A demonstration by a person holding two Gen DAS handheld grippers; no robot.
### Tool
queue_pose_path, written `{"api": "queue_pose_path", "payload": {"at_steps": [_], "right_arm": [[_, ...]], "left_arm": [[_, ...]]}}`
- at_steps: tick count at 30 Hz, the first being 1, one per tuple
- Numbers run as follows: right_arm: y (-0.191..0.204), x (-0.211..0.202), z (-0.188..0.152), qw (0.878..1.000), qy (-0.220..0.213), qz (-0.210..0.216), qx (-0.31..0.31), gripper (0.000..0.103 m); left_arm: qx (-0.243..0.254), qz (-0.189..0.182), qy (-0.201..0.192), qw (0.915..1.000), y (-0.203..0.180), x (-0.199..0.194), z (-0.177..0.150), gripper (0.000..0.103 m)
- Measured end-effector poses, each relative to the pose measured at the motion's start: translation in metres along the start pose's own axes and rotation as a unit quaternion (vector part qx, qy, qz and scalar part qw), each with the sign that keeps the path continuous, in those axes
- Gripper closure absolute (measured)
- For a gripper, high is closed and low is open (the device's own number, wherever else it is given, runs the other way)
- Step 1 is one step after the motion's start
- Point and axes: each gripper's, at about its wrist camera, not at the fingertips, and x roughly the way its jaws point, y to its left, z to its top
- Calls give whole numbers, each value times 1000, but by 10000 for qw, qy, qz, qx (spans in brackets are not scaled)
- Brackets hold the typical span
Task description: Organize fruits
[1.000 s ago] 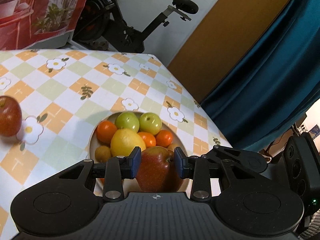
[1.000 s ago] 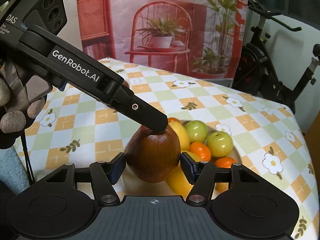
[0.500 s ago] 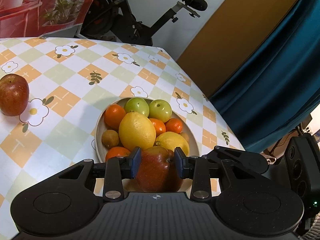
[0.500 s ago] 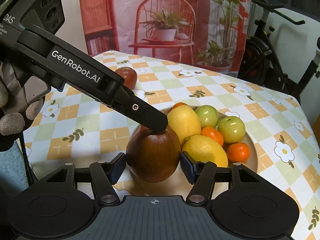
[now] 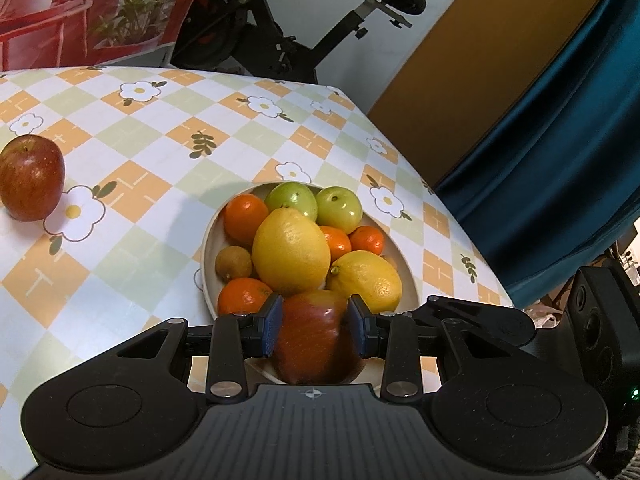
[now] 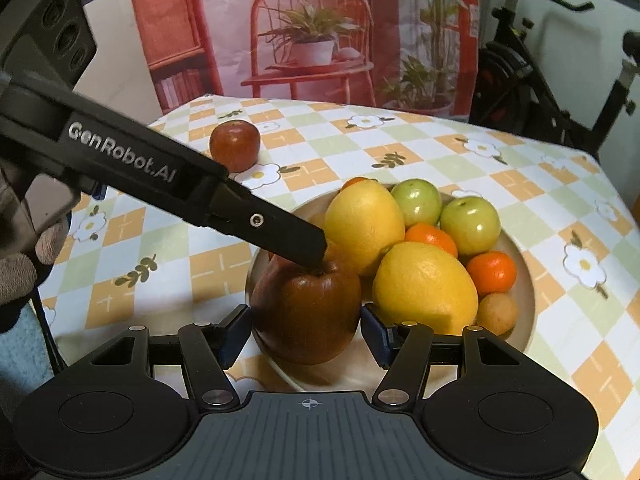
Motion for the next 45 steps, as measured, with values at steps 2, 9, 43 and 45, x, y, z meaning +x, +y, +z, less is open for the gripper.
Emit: {"api": "queue_pose_path", "payload": {"at_steps": [2, 9, 43, 45], "right_arm": [[-1, 0, 0, 10000, 4, 11, 43, 47], [-1, 1, 2, 9998, 64, -36, 177, 46], [31, -1, 71, 9969, -744, 33, -246, 41], [34, 4, 76, 9968, -746, 56, -273, 41]], "left_arm": [[-57, -2, -16, 10000, 3, 0, 0, 66], [-156, 23, -129, 9998, 8, -5, 2, 66], [-585, 1779, -1346, 9730, 93, -114, 24, 64], [-610, 1852, -1358, 9714, 97, -116, 26, 64]]}}
